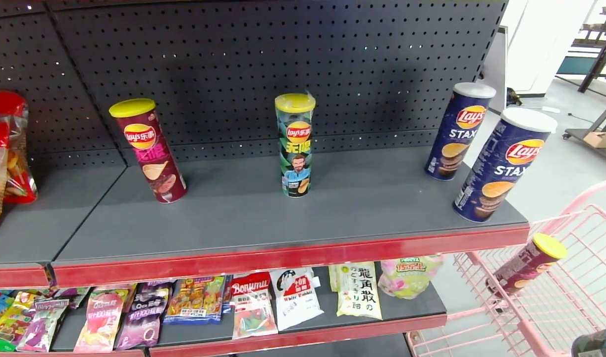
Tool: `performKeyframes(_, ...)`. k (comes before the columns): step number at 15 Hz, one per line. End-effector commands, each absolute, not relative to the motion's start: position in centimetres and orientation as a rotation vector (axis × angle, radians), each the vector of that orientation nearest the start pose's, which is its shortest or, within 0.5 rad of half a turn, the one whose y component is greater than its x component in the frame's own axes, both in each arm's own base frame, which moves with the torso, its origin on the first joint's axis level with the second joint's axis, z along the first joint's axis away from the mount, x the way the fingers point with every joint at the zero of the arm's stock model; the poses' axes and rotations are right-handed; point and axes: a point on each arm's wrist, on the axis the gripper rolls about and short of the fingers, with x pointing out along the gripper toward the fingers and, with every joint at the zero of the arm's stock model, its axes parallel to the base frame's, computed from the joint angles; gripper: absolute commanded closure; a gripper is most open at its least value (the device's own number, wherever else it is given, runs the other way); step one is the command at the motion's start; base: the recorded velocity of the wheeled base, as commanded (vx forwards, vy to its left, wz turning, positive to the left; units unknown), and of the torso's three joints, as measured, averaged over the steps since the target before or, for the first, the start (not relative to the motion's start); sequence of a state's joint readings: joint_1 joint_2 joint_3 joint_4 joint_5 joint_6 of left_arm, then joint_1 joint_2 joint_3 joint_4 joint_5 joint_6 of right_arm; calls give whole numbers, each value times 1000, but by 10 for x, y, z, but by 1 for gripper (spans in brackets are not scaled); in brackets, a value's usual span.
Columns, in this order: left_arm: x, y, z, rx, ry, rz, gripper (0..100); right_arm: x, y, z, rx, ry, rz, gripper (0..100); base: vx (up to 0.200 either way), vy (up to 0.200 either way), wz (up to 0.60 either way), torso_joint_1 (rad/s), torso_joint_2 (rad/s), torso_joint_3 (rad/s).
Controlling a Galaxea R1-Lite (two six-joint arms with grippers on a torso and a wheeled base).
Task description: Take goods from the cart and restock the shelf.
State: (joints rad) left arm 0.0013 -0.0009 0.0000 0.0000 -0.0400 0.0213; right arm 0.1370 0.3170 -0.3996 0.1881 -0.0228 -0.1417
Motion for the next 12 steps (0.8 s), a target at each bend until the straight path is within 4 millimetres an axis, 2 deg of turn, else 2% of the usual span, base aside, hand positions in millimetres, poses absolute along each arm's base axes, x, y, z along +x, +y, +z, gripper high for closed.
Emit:
performKeyframes(1, -23, -1, 75, 21, 0, -38, 0, -15, -3, 172, -151, 99, 122, 100, 200, 0, 0, -17, 2, 12)
performKeyframes(2, -23, -1, 75, 21, 0, -38, 0, -14, -3, 172, -151, 100, 123, 100, 200, 0, 0, -2, 2, 7)
performKeyframes(9, -23, -1, 75, 21, 0, -37, 0, -10, -2, 171, -153, 128, 138, 100, 0, 0, 0, 0, 0, 0)
performKeyframes(12, -17, 0, 77, 29, 68, -93, 0, -8, -1, 168, -154, 142, 167, 100, 0, 0, 0, 0, 0, 0)
